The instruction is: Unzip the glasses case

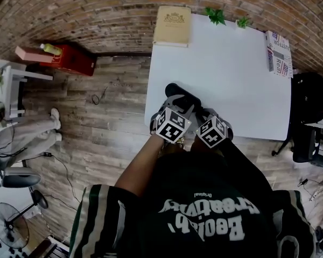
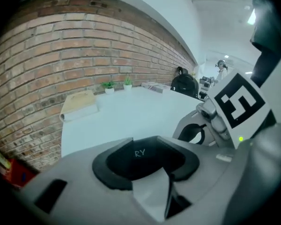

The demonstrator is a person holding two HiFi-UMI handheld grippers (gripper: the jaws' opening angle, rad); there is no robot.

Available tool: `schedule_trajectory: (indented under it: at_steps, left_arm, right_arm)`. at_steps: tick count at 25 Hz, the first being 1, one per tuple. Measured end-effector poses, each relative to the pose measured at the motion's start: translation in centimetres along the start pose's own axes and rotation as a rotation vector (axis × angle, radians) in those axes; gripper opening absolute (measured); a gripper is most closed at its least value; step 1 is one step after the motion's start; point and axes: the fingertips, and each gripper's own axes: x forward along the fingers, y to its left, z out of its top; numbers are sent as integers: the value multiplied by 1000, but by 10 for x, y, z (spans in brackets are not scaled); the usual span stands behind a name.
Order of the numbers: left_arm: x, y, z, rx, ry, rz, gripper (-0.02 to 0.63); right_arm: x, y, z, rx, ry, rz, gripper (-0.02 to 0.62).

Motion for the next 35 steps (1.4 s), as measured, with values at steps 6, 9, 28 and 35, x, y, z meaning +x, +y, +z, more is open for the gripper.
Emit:
schedule_trajectory:
  at_steps: [6,9,28,35]
  left_arm:
    - [11,2,-6,19,23,-3,155]
    - [10,2,-10,14,21,-3,141]
    - [11,2,-10,26,17,5,137]
    - [11,2,-10,23,18,-4,137]
  right_arm:
    - [-1,-5,0,21,-6,-6,15]
    - [-1,-5,-4,32,-5,-13,15]
    - [-7,-29,-9,1,42,-142,14]
    - [-6,-37,-6,-29,40,-149,15]
